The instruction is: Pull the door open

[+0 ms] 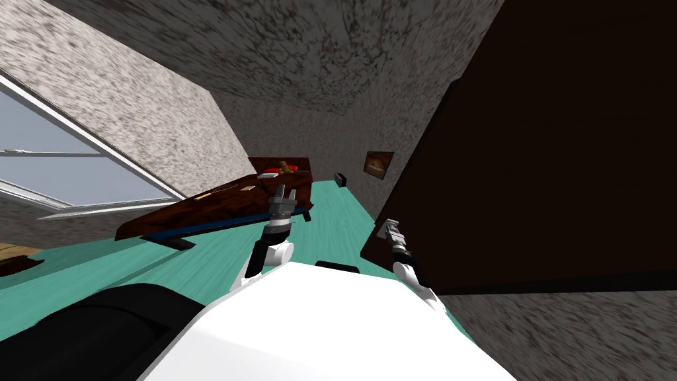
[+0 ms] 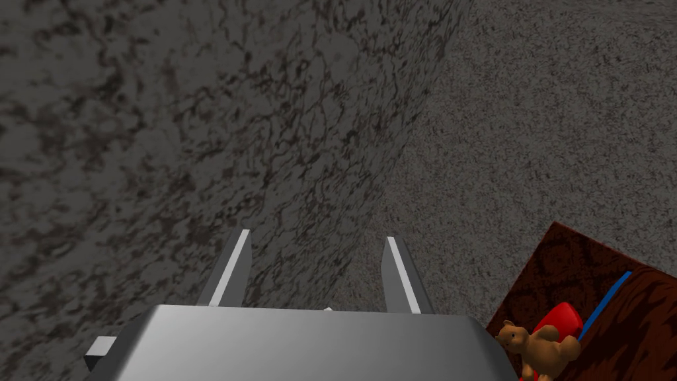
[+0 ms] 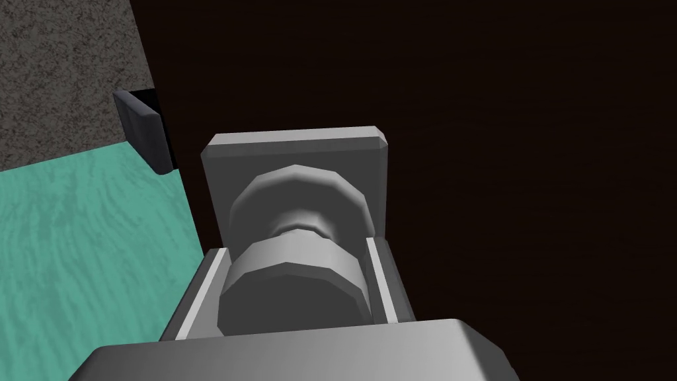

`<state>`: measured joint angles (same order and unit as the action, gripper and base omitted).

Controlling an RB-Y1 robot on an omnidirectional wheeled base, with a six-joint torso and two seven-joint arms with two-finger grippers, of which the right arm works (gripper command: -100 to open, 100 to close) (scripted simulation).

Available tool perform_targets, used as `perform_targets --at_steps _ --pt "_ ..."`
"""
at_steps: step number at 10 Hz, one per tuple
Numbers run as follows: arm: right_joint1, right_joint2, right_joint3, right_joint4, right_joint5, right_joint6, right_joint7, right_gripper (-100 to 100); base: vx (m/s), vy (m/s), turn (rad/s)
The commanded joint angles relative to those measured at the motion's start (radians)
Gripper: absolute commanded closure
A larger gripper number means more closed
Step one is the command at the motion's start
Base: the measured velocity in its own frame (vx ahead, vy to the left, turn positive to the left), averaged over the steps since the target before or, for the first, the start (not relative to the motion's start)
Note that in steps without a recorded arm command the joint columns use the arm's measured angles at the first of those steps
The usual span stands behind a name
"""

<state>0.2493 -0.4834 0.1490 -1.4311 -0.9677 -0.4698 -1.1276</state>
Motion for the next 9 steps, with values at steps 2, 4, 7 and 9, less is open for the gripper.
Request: perform_targets --at_steps 2,4,7,9 --pt "0.01 -0.021 0.021 -0.01 0.003 -0.014 -0.021 100 -0.183 -0.038 0.123" --pt "0.016 -0.035 0.033 -0.015 0.004 -0.021 -0.033 100 -0.178 -0.039 0.09" --pt "0.022 -0.048 0.047 -0.016 0.007 -0.027 -0.046 100 -0.122 -0.023 0.083" --pt "0.03 -0.066 0.061 -0.022 0.011 -0.039 -0.062 100 -0.183 -0.034 0.109"
